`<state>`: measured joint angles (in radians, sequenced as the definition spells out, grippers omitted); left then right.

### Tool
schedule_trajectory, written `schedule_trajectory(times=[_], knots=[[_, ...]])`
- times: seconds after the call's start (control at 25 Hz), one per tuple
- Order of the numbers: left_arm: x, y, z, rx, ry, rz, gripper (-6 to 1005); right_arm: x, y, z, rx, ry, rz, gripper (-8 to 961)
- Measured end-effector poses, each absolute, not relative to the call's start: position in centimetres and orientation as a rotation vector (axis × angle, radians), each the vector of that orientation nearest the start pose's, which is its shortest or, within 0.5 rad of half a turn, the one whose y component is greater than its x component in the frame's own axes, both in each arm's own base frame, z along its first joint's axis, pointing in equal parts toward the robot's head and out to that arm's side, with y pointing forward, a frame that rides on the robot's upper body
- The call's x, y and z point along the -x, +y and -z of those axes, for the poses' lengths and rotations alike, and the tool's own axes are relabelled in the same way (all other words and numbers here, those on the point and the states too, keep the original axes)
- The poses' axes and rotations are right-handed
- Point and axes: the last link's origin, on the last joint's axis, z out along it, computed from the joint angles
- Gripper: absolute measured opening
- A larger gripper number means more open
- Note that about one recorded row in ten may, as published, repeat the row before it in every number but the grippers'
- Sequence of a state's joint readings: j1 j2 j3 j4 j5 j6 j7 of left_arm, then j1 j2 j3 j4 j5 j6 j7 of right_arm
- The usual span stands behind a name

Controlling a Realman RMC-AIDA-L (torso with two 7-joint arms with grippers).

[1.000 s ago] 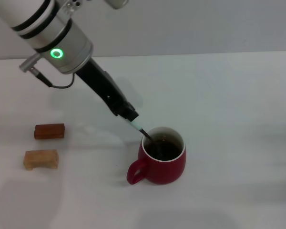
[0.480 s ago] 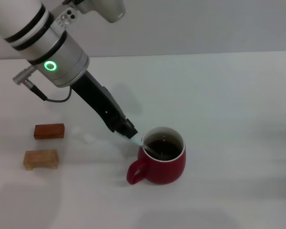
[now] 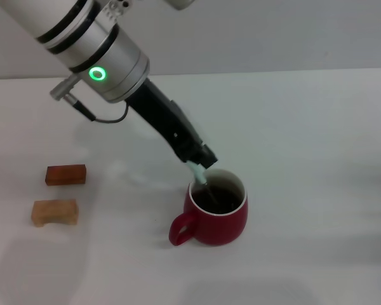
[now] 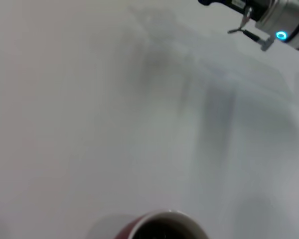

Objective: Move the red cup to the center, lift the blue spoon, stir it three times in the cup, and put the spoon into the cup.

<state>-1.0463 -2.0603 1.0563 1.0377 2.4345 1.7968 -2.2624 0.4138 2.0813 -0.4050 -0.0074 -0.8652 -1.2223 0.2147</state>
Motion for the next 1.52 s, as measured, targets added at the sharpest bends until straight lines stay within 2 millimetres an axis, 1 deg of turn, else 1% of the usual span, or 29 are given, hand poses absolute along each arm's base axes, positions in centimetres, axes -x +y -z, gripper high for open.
schedule_trajectory(times=[0.08, 0.2, 0.28, 0.36, 0.4, 0.48, 0.52, 0.6, 0.64, 0.68, 0.8, 0.84, 0.88, 0.92, 0.96, 1.0, 1.12, 1.16, 1.2, 1.24, 1.32, 1.36, 1.4, 1.52], knots=[[7.2, 39.1, -0.5, 3.052, -0.603, -0.304, 45, -37.8, 30.7, -2.6, 1.392, 0.611, -0.607, -1], [7.2, 39.3, -0.6, 3.037, -0.601, -0.306, 45, -37.9, 30.5, -2.4, 1.392, 0.615, -0.608, -1], [7.3, 39.5, -0.9, 3.025, -0.605, -0.290, 46, -37.9, 30.5, -2.4, 1.392, 0.618, -0.608, -1], [7.4, 39.9, -1.8, 2.993, -0.615, -0.231, 46, -37.9, 30.5, -2.4, 1.393, 0.620, -0.606, -1], [7.4, 39.9, -1.8, 2.993, -0.615, -0.231, 46, -37.9, 30.5, -2.4, 1.393, 0.620, -0.606, -1], [7.7, 40.8, -4.2, 2.920, -0.628, -0.008, 47, -37.9, 30.5, -2.4, 1.393, 0.620, -0.607, -1], [7.8, 40.9, -4.5, 2.912, -0.626, 0.029, 47, -37.9, 30.5, -2.4, 1.394, 0.619, -0.607, -1], [8.3, 41.2, -5.7, 2.878, -0.634, 0.188, 47, -37.8, 30.6, -2.4, 1.395, 0.617, -0.608, -1], [8.9, 41.4, -6.9, 2.830, -0.623, 0.398, 47, -37.8, 30.7, -2.4, 1.395, 0.614, -0.610, 0], [8.9, 41.4, -6.9, 2.830, -0.623, 0.398, 47, -37.8, 30.7, -2.4, 1.395, 0.614, -0.610, 0], [10.7, 41.1, -9.1, 2.694, -0.564, 0.758, 48, -37.7, 30.7, -2.5, 1.394, 0.610, -0.613, 0], [12.6, 40.5, -10.4, 2.552, -0.503, 1.003, 48, -37.8, 30.6, -2.6, 1.389, 0.610, -0.615, 0], [12.6, 40.5, -10.4, 2.552, -0.503, 1.003, 48, -37.8, 30.6, -2.6, 1.389, 0.610, -0.615, 0], [14.3, 40.1, -11.0, 2.443, -0.474, 1.139, 49, -37.8, 30.6, -2.7, 1.383, 0.610, -0.617, 0], [15.1, 39.8, -11.2, 2.393, -0.460, 1.188, 49, -37.8, 30.6, -2.7, 1.378, 0.610, -0.620, 0], [16.9, 39.2, -11.8, 2.268, -0.428, 1.294, 49, -37.8, 30.5, -2.9, 1.372, 0.609, -0.624, 0], [22.1, 36.8, -12.5, 1.903, -0.352, 1.472, 49, -38.0, 30.2, -3.3, 1.346, 0.600, -0.635, 0], [23.6, 36.0, -12.3, 1.809, -0.348, 1.488, 50, -38.0, 30.1, -3.5, 1.336, 0.597, -0.639, 0], [25.7, 34.6, -12.1, 1.660, -0.326, 1.496, 50, -38.0, 30.0, -3.6, 1.326, 0.595, -0.643, 0], [27.0, 33.6, -12.0, 1.566, -0.305, 1.481, 50, -38.1, 29.9, -3.7, 1.318, 0.593, -0.646, -1], [29.4, 31.5, -11.1, 1.429, -0.273, 1.388, 50, -38.1, 29.7, -4.0, 1.300, 0.587, -0.654, -1], [30.2, 30.6, -10.5, 1.394, -0.265, 1.337, 50, -38.2, 29.6, -4.2, 1.286, 0.584, -0.658, -1], [31.3, 29.5, -9.5, 1.372, -0.262, 1.252, 50, -38.2, 29.5, -4.4, 1.273, 0.581, -0.662, -1], [32.8, 27.6, -8.0, 1.346, -0.261, 1.126, 51, -38.5, 29.2, -5.1, 1.217, 0.579, -0.673, -1]])
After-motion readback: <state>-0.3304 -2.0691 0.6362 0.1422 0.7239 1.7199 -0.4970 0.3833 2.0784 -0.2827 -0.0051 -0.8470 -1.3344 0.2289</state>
